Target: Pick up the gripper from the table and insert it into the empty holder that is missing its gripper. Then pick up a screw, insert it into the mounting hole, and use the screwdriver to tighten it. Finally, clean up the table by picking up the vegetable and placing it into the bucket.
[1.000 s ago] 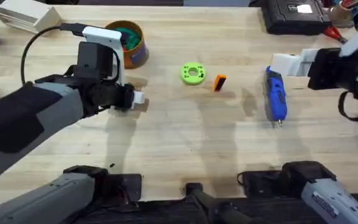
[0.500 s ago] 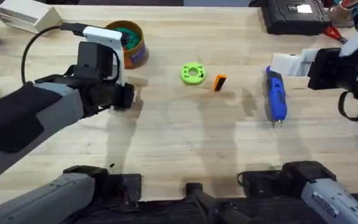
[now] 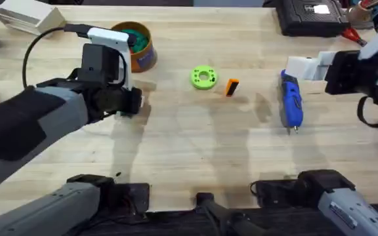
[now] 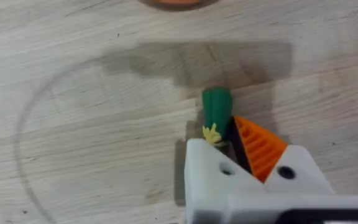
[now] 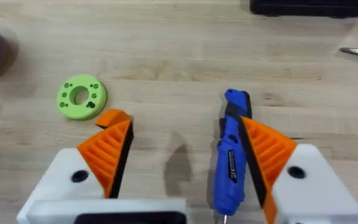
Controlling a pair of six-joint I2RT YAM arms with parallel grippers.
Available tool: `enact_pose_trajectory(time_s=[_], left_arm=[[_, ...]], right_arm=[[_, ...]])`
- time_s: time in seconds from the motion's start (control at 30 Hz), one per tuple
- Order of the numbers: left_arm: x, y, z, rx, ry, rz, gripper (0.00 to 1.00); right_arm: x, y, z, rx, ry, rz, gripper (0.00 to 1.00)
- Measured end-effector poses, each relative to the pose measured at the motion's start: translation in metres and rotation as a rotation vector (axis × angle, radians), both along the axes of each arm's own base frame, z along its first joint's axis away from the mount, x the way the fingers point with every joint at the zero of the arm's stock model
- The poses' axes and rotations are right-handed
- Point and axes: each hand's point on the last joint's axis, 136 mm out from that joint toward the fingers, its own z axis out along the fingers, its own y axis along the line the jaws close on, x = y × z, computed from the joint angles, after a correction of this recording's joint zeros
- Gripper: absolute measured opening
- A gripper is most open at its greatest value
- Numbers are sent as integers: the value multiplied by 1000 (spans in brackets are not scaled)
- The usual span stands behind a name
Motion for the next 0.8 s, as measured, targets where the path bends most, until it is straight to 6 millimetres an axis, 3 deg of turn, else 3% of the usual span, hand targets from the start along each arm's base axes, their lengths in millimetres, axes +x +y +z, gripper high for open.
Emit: enact_pose_trajectory(time_s=[0.2, 0.27, 0.3, 0.47, 0.8], left_arm=[[8, -6, 19, -29, -12, -14, 8], [12, -8, 34, -36, -35, -18, 8], [15, -9, 64, -42, -64, -20, 8], [2, -7, 90, -37, -12, -19, 8], [13, -8, 145, -44, -72, -20, 8]], right_arm=[[0, 0, 0, 0, 0, 0, 991], [0, 0, 0, 0, 0, 0, 991], [0, 0, 0, 0, 0, 0, 991], [0, 0, 0, 0, 0, 0, 991], [0, 0, 0, 0, 0, 0, 991]])
